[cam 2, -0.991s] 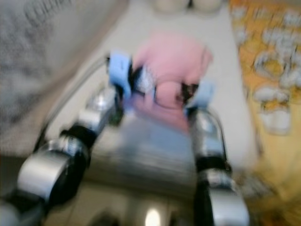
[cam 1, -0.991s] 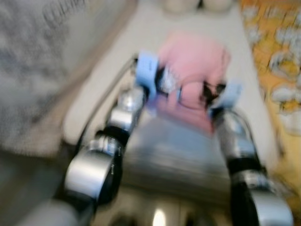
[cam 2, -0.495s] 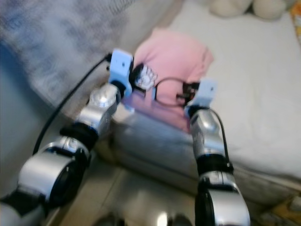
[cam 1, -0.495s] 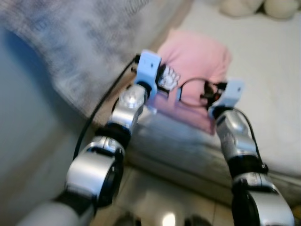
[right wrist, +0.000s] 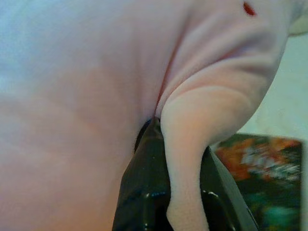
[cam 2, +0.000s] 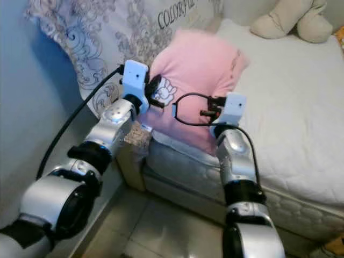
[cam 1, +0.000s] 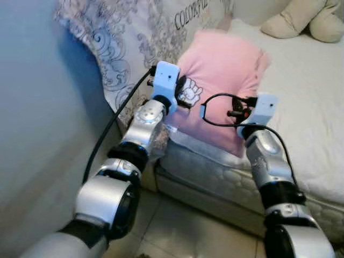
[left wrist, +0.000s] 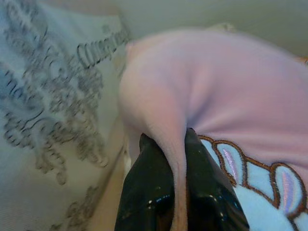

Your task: Clean up the room

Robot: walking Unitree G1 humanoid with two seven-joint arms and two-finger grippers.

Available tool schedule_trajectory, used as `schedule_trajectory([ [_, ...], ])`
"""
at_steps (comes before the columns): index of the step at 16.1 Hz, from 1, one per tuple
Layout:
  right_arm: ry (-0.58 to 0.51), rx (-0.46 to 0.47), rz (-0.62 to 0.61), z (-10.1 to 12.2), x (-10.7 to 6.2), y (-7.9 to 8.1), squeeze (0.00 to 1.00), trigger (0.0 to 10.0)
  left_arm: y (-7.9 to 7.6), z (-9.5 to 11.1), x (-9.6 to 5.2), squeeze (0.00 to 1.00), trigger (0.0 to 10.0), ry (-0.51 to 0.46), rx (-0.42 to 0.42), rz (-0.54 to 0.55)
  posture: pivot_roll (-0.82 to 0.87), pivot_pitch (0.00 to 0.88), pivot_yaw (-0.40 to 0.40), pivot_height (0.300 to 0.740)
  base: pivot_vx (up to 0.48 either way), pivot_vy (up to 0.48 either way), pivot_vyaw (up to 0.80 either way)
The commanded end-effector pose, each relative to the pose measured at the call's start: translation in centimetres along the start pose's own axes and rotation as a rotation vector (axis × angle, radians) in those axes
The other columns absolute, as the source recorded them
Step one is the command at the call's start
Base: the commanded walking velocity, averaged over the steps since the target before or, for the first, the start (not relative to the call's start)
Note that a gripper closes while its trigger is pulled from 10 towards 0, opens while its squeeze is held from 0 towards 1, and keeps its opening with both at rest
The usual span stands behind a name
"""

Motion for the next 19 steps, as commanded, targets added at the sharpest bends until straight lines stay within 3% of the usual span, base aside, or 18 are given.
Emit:
schedule_trajectory([
  [1, -0.015, -0.020, 0.004, 0.4, -0.1, 0.1, 0.00, 10.0, 0.0, 1.2, 0.3, 0.00, 10.0, -0.046, 0.001, 0.002, -0.11, 0.000, 0.068, 0.740, 0.480, 0.000, 0.00],
  [16, 0.003, -0.063, -0.009, 0.4, 0.0, -0.8, 0.00, 10.0, -0.2, 1.1, 0.5, 0.00, 10.0, -0.025, 0.004, 0.011, -0.13, 0.000, 0.076, 0.740, 0.480, 0.000, 0.00],
  [19, 0.037, -0.105, -0.029, 0.0, -0.1, -1.7, 0.00, 10.0, -0.8, 0.2, 0.5, 0.00, 10.0, 0.010, -0.021, 0.006, -0.12, 0.000, 0.072, 0.740, 0.480, 0.000, 0.00],
])
Point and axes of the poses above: a point about 5 cm out from each wrist's last joint towards the gripper, its own x axis pointing out of the wrist towards the gripper, its own z axis along the axis of the wrist's last joint, y = z × x, the point moved 2 cm from there along x, pointing out of the wrist towards the gripper, and after that the axes turned 1 degree about -x, right-handed, at the moved point
